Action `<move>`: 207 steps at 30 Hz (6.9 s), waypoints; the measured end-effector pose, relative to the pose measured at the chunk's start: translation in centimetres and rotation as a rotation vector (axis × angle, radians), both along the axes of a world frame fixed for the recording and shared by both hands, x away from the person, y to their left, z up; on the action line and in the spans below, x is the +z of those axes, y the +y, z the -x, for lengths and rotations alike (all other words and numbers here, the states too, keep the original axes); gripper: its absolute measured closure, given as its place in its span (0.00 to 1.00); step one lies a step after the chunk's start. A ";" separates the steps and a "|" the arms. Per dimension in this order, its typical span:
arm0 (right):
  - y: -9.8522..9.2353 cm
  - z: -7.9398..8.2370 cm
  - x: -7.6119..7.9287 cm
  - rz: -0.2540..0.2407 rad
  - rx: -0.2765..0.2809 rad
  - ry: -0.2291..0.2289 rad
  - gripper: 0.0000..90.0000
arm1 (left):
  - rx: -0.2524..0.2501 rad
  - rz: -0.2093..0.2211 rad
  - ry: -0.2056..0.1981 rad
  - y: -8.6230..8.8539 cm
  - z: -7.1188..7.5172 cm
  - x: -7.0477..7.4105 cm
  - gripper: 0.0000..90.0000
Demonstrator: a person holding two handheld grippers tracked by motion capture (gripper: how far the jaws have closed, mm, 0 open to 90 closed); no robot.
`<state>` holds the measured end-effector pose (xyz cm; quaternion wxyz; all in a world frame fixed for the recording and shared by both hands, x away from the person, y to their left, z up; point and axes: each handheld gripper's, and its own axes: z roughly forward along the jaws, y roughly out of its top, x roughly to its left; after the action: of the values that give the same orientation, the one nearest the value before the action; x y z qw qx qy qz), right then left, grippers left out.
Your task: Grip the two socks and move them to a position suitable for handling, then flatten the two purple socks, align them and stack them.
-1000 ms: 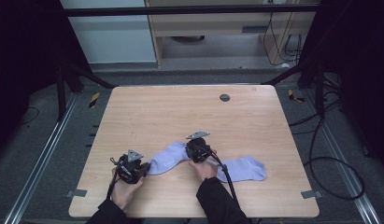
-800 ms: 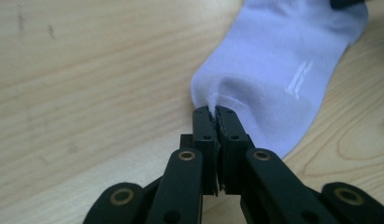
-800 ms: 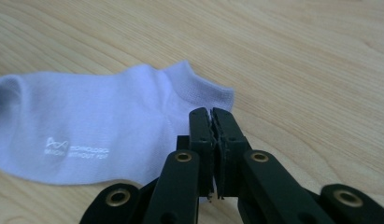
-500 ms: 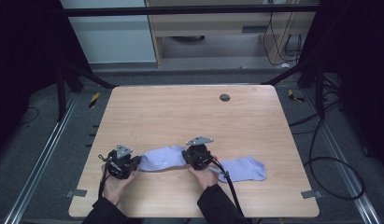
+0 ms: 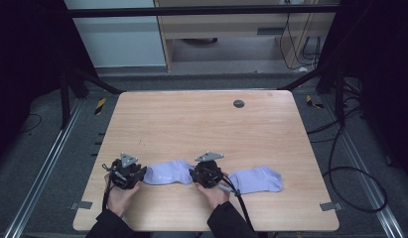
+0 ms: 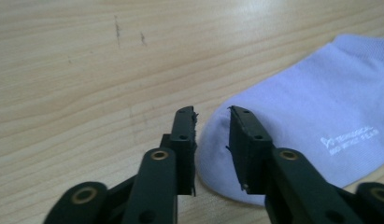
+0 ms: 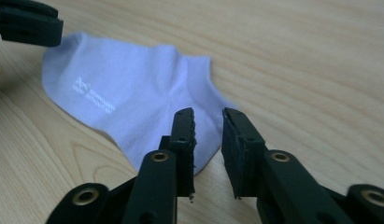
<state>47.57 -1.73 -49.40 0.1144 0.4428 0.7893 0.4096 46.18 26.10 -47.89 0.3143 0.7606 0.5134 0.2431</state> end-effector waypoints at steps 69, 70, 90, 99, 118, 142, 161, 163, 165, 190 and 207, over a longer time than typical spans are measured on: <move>-24.8 3.3 0.7 0.139 -0.247 0.002 0.66 | -0.434 0.077 0.061 -23.0 0.8 -0.1 0.56; -24.8 3.3 0.7 0.136 -0.246 0.004 0.67 | -0.434 0.078 0.065 -23.3 0.7 -0.3 0.57; -24.5 2.9 0.2 0.183 -0.225 0.078 0.96 | -0.399 0.012 0.130 -25.3 0.2 -1.2 0.88; -24.3 3.3 1.1 0.154 -0.218 0.064 0.96 | -0.417 0.020 0.138 -25.2 0.2 -0.8 0.99; -20.0 5.1 4.2 0.096 -0.144 -0.010 0.96 | -0.451 0.033 0.110 -19.7 1.9 2.4 0.99; -11.9 5.9 3.2 0.076 -0.010 0.055 0.96 | -0.376 0.026 0.163 -10.9 3.7 1.8 0.99; -12.3 6.2 1.2 0.121 -0.013 0.107 0.91 | -0.391 -0.014 0.203 -11.3 3.8 -0.1 0.95; -12.3 6.3 1.2 0.124 -0.016 0.110 0.87 | -0.381 -0.013 0.189 -11.2 3.8 -0.1 0.90; -12.3 6.3 1.2 0.123 -0.018 0.101 0.85 | -0.365 0.007 0.173 -10.9 3.7 0.2 0.86; -11.0 3.2 4.1 0.002 -0.047 -0.048 0.63 | -0.134 0.048 0.003 -3.3 1.5 2.6 0.54; -3.1 -1.0 3.4 0.021 -0.007 0.002 0.66 | -0.016 0.019 0.040 0.7 -0.1 1.0 0.57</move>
<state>48.59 -4.82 -46.05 0.1197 0.4448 0.7921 0.4006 46.30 26.83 -46.85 0.3132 0.7663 0.5160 0.2203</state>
